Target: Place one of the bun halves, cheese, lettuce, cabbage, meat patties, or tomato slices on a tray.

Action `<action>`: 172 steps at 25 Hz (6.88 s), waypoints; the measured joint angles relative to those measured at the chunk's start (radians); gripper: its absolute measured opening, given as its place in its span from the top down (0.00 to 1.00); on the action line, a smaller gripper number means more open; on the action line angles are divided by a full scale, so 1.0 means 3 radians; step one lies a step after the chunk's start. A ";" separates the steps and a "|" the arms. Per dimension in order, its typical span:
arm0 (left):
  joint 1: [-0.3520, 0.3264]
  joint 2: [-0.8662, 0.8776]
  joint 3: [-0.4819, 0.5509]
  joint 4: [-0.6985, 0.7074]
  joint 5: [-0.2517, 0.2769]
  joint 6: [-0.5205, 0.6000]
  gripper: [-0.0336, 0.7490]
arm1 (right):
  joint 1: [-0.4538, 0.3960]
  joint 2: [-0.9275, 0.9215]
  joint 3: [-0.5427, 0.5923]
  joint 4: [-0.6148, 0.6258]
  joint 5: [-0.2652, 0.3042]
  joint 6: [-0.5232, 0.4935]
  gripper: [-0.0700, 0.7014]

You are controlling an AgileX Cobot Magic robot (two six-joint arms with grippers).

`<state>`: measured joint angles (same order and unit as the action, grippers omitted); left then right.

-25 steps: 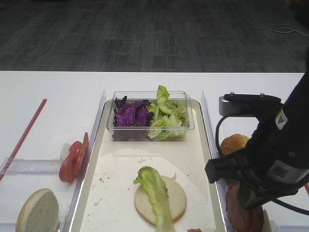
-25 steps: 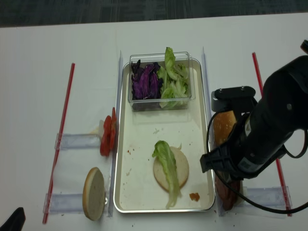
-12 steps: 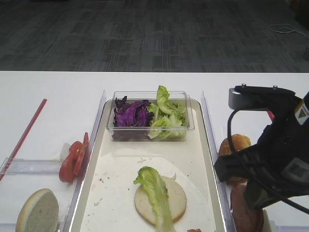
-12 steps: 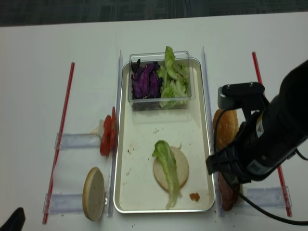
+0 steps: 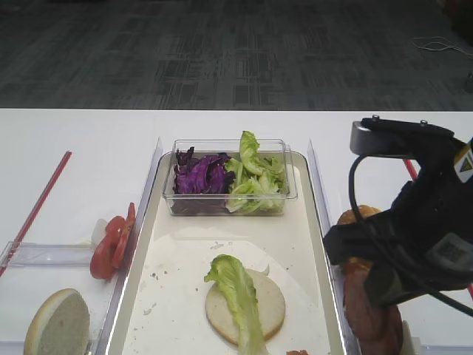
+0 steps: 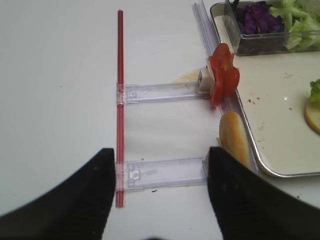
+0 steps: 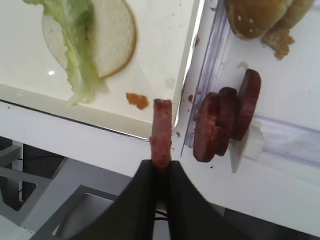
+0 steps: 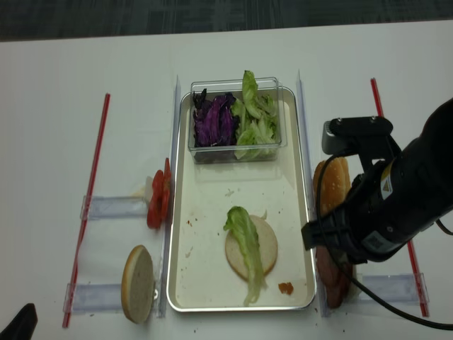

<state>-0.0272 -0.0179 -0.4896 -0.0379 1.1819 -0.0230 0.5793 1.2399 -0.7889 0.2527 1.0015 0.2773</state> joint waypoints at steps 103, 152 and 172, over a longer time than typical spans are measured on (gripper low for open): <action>0.0000 0.0000 0.0000 0.0000 0.0000 0.0000 0.46 | -0.0719 0.1928 -0.0007 0.3665 -0.0373 -0.4085 0.82; 0.0000 0.0000 0.0000 0.0000 0.0000 0.0000 0.46 | -0.0719 0.1738 -0.0007 0.3386 -0.0556 -0.3590 0.39; 0.0000 0.0000 0.0000 0.0000 0.0000 0.0000 0.46 | -0.0719 0.1620 -0.0007 0.3030 -0.0347 -0.3190 0.39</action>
<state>-0.0272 -0.0179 -0.4896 -0.0379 1.1819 -0.0230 0.3638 1.7259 -0.7911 1.1618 0.8975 -0.6796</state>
